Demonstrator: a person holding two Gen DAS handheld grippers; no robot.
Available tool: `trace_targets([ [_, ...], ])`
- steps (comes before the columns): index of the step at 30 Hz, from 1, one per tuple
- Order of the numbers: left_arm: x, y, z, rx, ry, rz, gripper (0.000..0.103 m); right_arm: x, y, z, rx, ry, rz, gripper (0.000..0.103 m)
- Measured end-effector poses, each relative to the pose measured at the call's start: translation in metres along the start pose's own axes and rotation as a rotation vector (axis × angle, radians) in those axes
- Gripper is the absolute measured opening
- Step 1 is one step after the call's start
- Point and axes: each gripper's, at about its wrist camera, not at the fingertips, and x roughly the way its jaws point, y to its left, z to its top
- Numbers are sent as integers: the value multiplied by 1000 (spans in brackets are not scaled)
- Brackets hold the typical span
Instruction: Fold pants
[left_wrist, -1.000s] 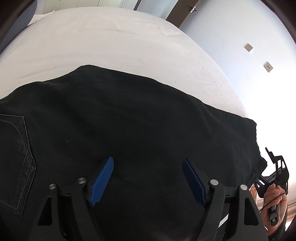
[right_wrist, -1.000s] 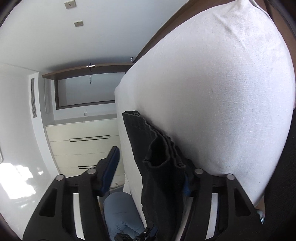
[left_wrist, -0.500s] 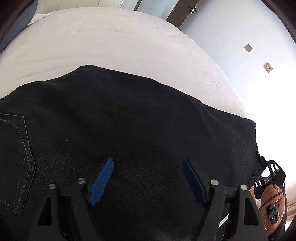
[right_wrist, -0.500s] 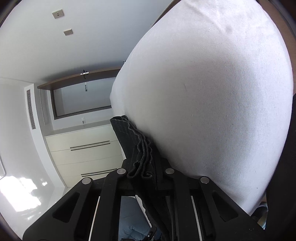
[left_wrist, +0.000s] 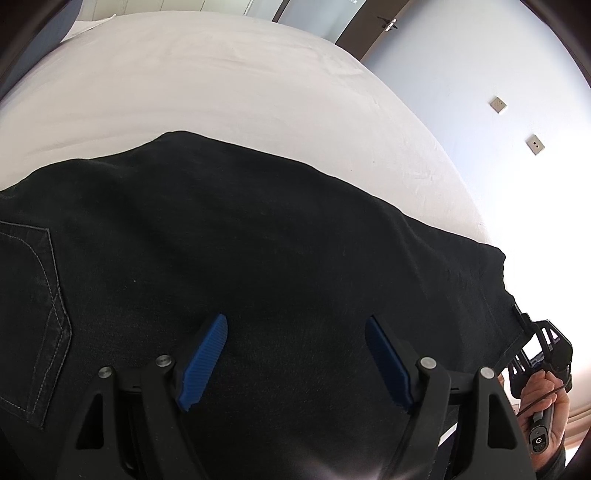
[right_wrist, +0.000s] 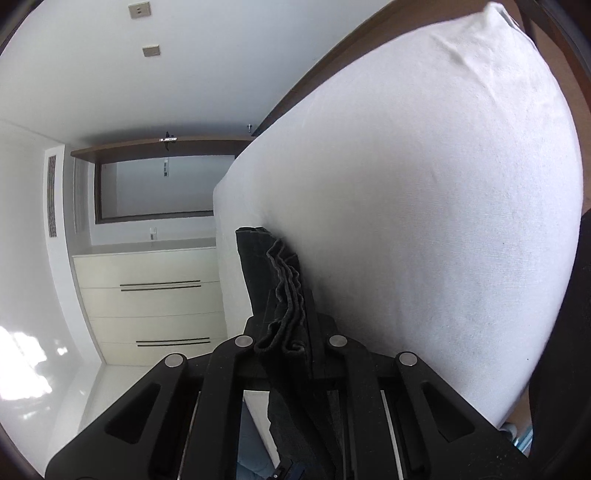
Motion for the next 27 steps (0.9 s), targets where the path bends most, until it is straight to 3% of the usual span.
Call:
trace_targets([
  [3, -1, 3, 1, -2, -1, -9, 79, 3, 35, -10, -162, 11, -30, 9],
  [6, -2, 5, 1, -13, -5, -18, 79, 15, 89, -49, -488, 63, -83, 9],
  [10, -5, 13, 2, -35, -7, -49, 79, 48, 150, -178, -1224, 202, -212, 9],
  [13, -7, 21, 2, -72, -11, -80, 79, 70, 132, -258, -1558, 303, -307, 9],
  [15, -9, 23, 2, -84, -11, -90, 79, 88, 107, -282, -1612, 374, -361, 9],
  [17, -13, 24, 3, -95, -7, -99, 79, 96, 90, -284, -1596, 390, -402, 9],
  [25, -9, 11, 15, -176, 45, -235, 85, 78, 85, -300, -1611, 358, -379, 9],
  [27, -6, 1, 19, -164, 65, -263, 91, 74, 86, -303, -1617, 347, -372, 9],
])
